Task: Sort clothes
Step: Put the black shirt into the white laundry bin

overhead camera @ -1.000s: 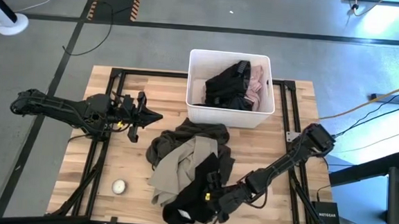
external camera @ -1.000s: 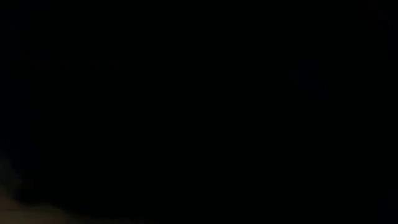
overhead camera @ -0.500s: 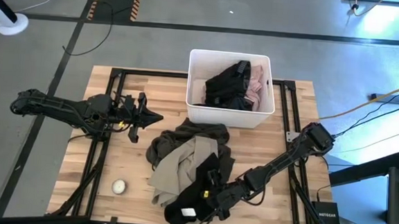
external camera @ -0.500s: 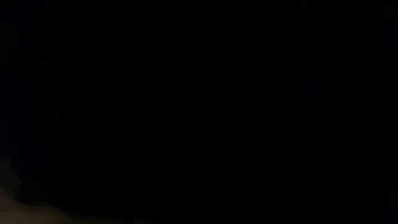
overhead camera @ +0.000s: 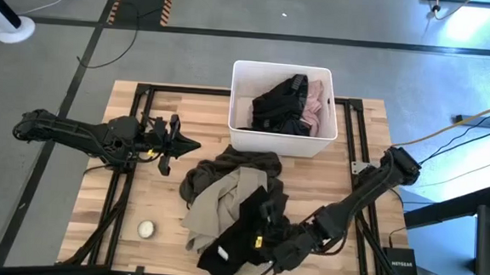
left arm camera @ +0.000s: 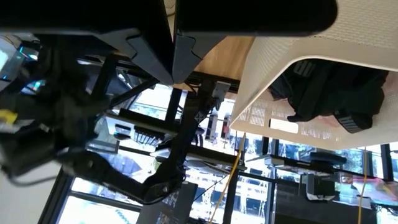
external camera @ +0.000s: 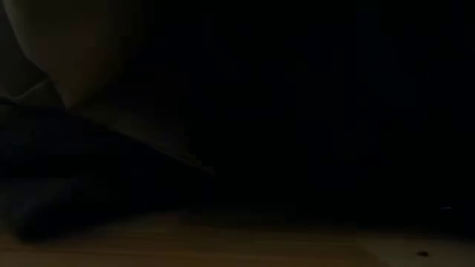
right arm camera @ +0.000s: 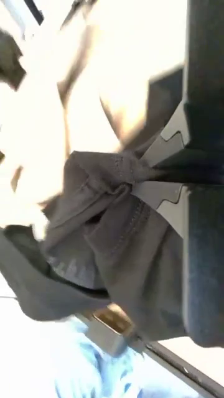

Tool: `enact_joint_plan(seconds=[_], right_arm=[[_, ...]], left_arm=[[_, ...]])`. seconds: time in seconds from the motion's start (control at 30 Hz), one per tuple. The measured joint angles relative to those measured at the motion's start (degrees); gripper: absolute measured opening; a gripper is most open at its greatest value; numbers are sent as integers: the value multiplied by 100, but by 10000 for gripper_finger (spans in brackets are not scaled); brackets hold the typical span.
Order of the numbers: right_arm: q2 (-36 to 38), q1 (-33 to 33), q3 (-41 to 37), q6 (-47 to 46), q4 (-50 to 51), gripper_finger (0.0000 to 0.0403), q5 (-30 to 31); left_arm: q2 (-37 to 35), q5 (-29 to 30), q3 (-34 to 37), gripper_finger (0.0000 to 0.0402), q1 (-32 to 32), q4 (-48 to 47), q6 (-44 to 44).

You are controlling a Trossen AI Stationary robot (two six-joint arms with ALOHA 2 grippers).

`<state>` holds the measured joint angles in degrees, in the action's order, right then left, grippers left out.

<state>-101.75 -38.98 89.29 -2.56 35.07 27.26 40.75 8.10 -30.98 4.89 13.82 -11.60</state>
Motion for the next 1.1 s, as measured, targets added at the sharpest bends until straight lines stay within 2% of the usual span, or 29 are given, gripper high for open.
enact_joint_plan(seconds=[0.13, 0.33, 0.6, 0.9, 1.1], right_arm=[[4, 7, 637, 135, 578, 28, 436], [4, 11, 1527, 304, 1305, 17, 1087], [6, 14, 2540, 293, 1820, 28, 2065], [28, 356, 3513, 309, 2786, 20, 2695], [168, 833, 3868, 564, 2956, 18, 3004]], left_arm=[[0, 0, 0, 0, 0, 0, 0], [2, 0, 0, 0, 0, -2, 0], [0, 0, 0, 0, 0, 0, 0], [0, 0, 0, 0, 0, 2, 0], [0, 0, 0, 0, 2, 3, 0]])
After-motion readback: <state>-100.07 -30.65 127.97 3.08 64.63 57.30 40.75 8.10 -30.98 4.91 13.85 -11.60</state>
